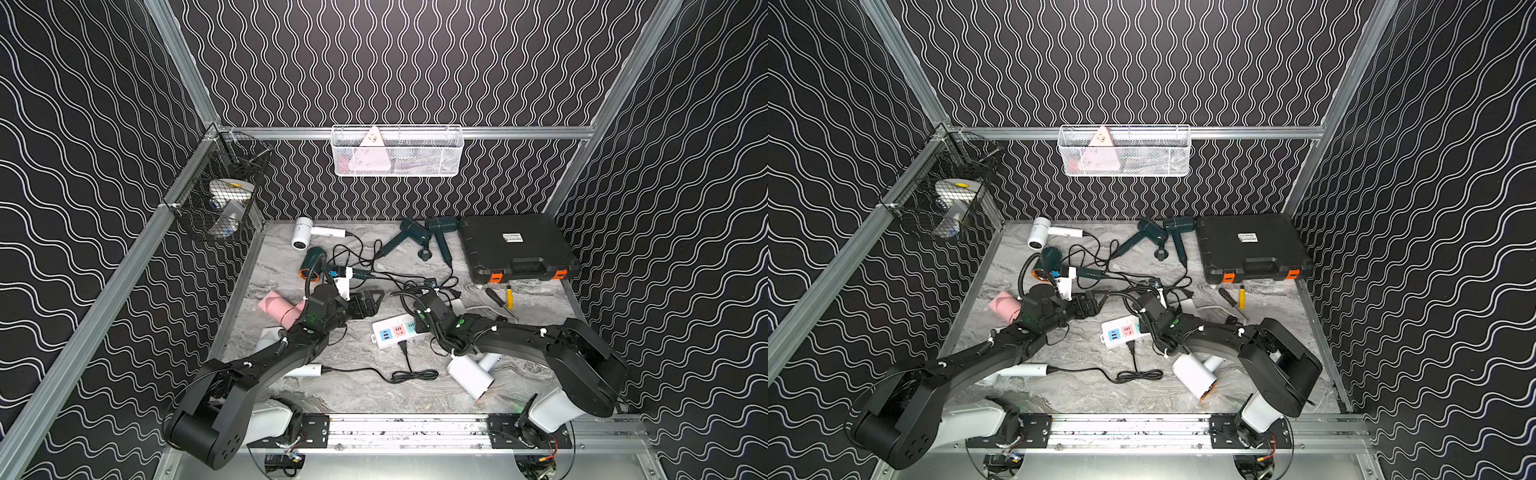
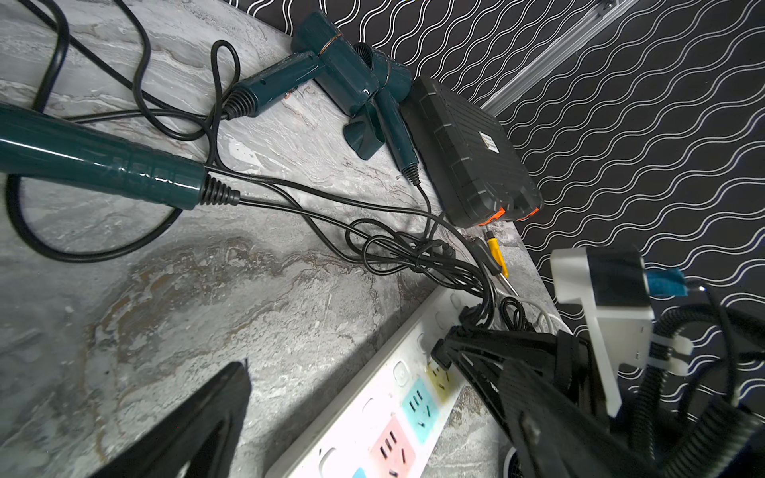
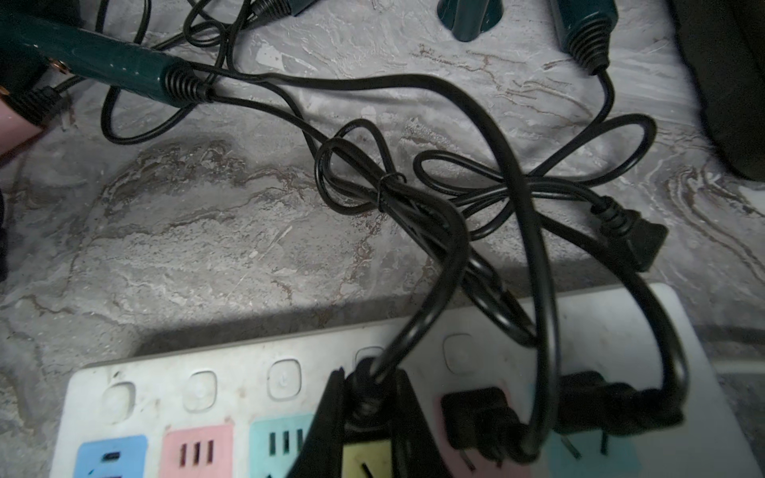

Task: Charge the blow dryers
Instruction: Insert the plug into the socket.

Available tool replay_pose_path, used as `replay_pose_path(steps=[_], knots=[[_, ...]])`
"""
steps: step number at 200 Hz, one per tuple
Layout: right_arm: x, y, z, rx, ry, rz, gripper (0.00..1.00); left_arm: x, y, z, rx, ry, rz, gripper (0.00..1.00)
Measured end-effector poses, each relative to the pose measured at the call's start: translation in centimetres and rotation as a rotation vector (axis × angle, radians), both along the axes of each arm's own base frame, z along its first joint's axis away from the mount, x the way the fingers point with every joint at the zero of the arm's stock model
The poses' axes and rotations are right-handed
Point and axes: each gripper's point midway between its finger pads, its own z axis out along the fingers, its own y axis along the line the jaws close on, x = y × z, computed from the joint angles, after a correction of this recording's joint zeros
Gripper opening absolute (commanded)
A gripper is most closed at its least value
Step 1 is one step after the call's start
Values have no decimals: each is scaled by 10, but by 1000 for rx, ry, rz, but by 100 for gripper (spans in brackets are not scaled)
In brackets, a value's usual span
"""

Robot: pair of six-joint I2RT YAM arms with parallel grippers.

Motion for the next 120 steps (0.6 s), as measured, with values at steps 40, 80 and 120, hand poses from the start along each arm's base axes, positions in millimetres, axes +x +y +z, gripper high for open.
replay_pose_path(steps=[40,80,120], knots=[[-4,-3,1,-7,4,-9,0,0,0,1,-1,-2,1,99],[-7,-4,-1,-10,4,-15,0,0,1,2,-2,-6,1,99],[-7,-5,-2,-3,-14,-22,0,0,1,3,-3,-8,2,99]])
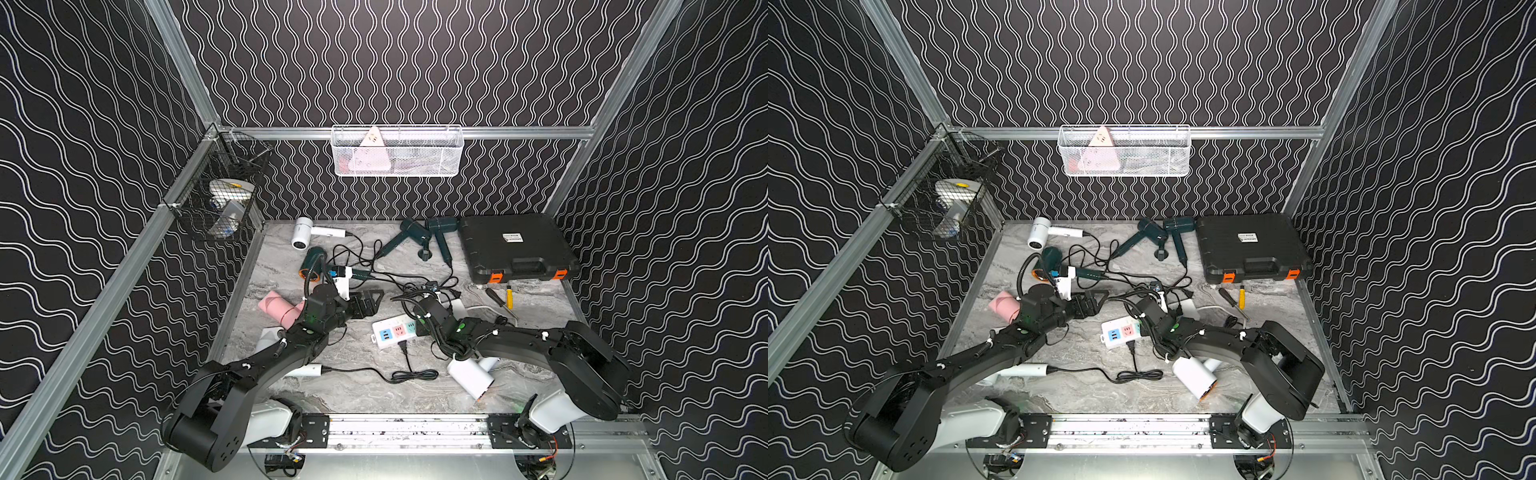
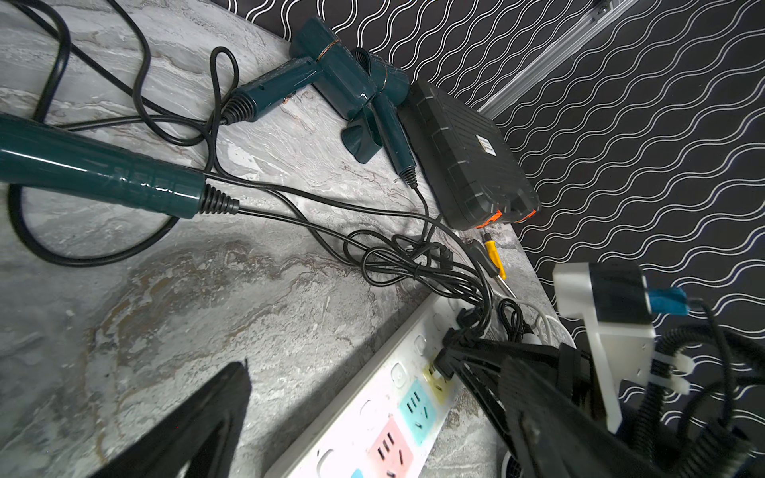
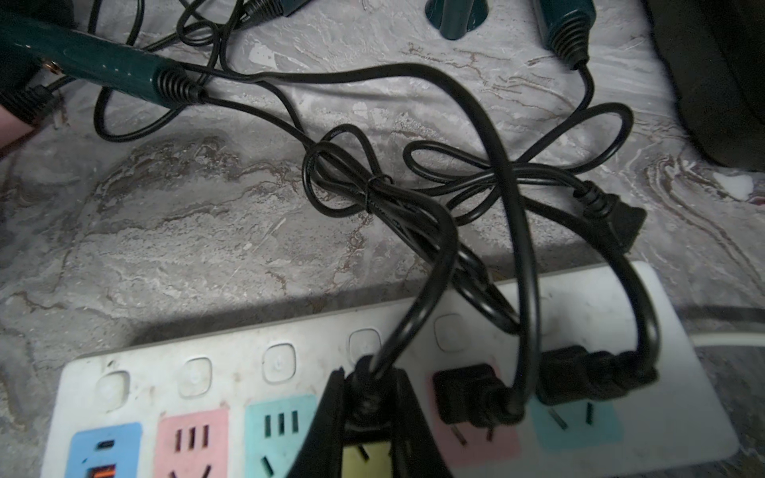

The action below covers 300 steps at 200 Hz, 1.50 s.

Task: Charge the blow dryers
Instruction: Insert the plug into the socket.

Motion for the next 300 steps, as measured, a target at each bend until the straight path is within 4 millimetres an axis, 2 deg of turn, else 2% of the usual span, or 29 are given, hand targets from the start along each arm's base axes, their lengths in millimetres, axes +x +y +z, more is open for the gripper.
replay_pose_path(steps=[97,207,261,300], knots=[[-6,0,0,11,-20,2,0,-1,1,0,1,0,4,99],[2,1,-3,-60,-34,9,0,-1,2,1,3,-7,7,99],[-11,-6,-4,-33,-14,35,0,-1,2,1,3,-7,8,99],[-13,-6,-7,-2,-25,36,0,-1,3,0,5,-3,8,99]])
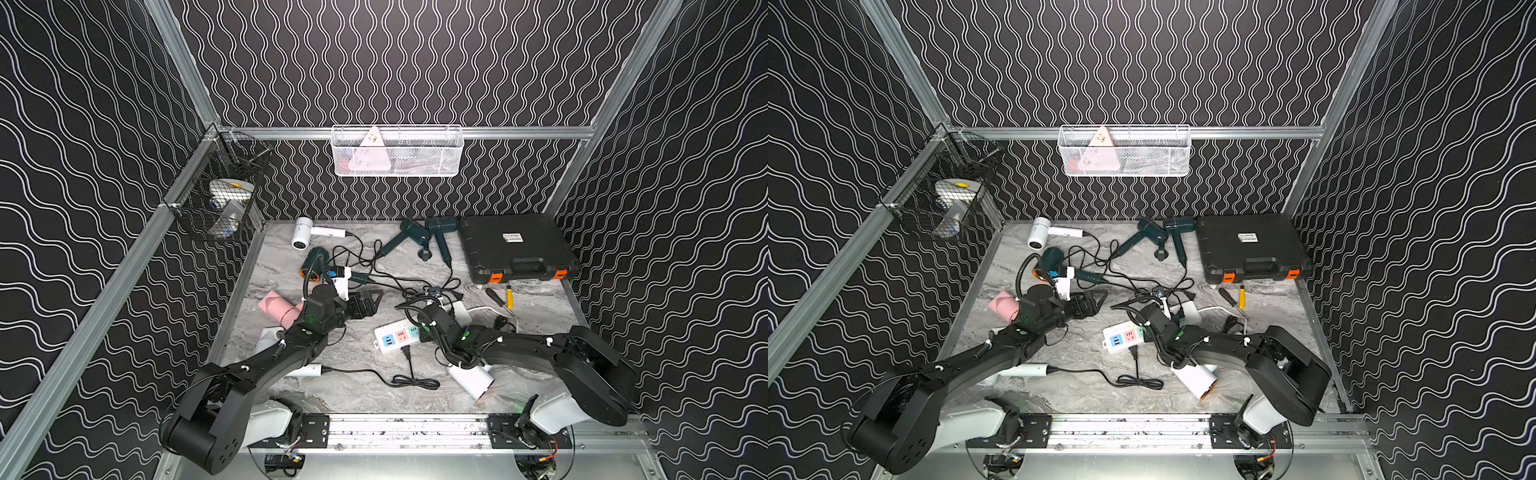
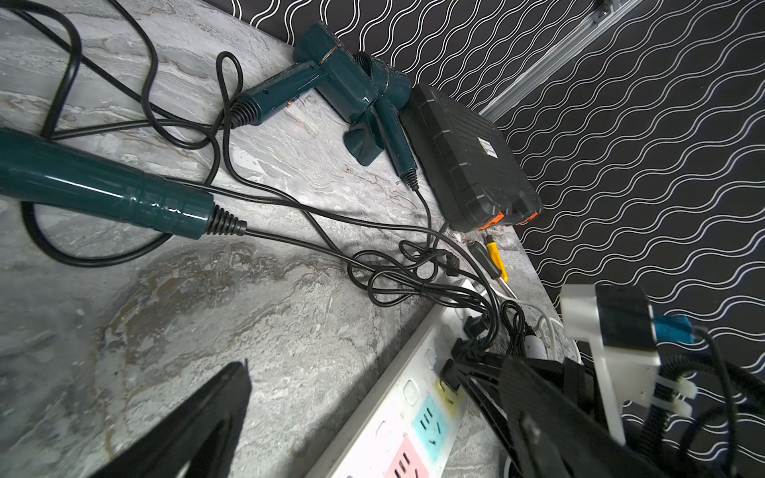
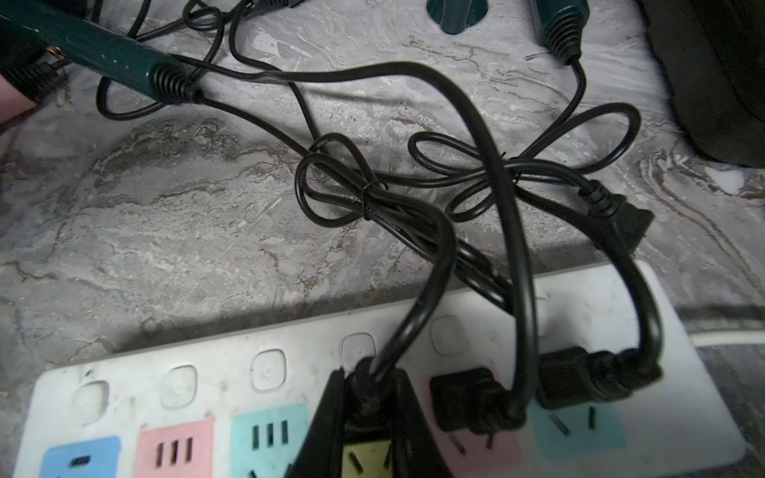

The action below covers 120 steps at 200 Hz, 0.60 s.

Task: Charge the blow dryers
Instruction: Insert the plug into the socket.

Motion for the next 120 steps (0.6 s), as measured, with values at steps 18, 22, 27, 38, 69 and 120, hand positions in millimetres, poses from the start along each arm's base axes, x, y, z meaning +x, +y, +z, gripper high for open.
replay_pose_path(steps=[18,22,27,38,69,120], knots=[[0,-1,-1,14,-16,-2,0,0,2,-3,22,14,6,95],[0,-1,-1,18,-20,-2,0,0,1,-3,26,18,5,94],[0,-1,-1,21,-23,-2,0,0,0,-3,34,23,10,94],[0,0,0,30,-32,-2,0,-2,-6,-1,51,32,2,93],[-1,-1,1,45,-46,4,0,-36,-57,0,105,99,-143,79],[-2,-1,1,53,-62,21,0,-115,-78,-42,185,330,-296,58]])
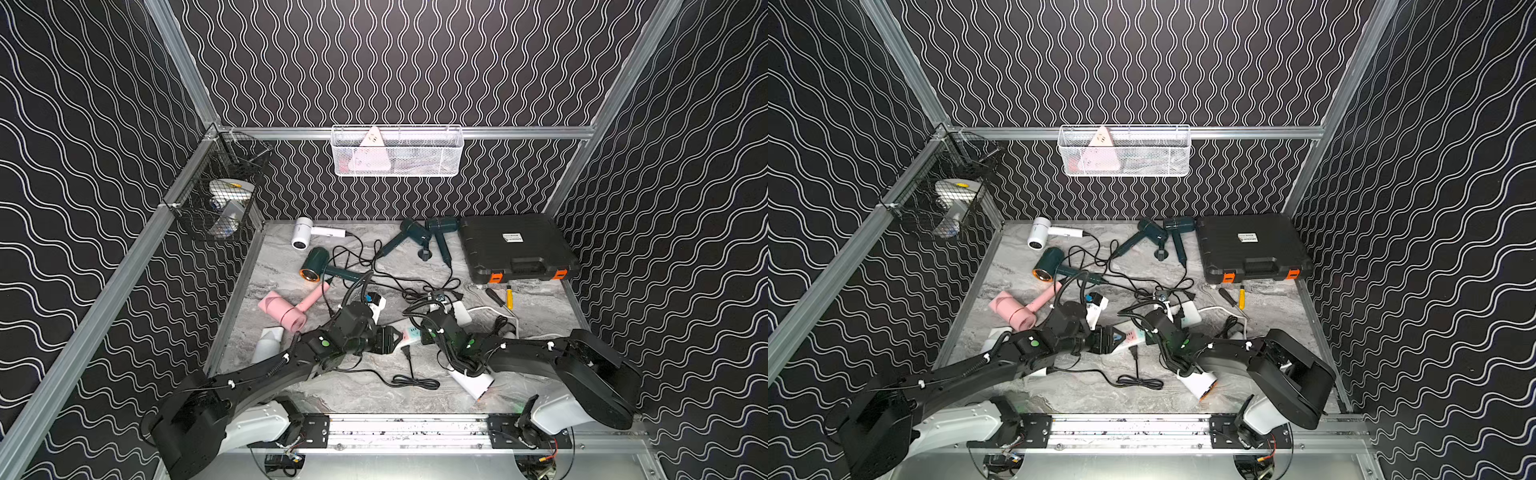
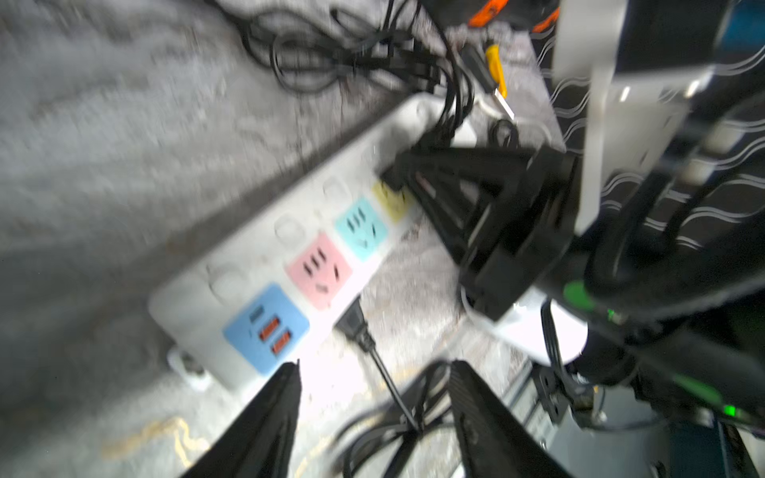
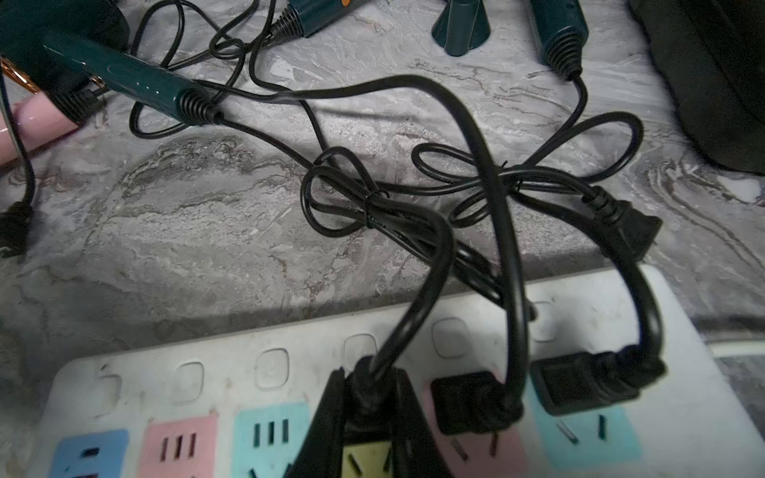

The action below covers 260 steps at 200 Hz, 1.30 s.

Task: Charge the blow dryers
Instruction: Insert the plug into the socket.

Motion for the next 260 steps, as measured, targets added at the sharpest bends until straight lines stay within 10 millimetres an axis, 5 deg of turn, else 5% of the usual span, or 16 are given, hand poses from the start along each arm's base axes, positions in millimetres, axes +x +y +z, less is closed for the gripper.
replay_pose_path(steps=[53,170,260], knots=[[-2,-1,0,14,-9,10,0,-30,-30,-44,37,205,-106,53],[-21,-4,2,41,17,79,0,-10,-25,-81,138,209,-14,50],[-23,3,-1,-25,27,25,0,6,-22,-84,113,182,26,49]])
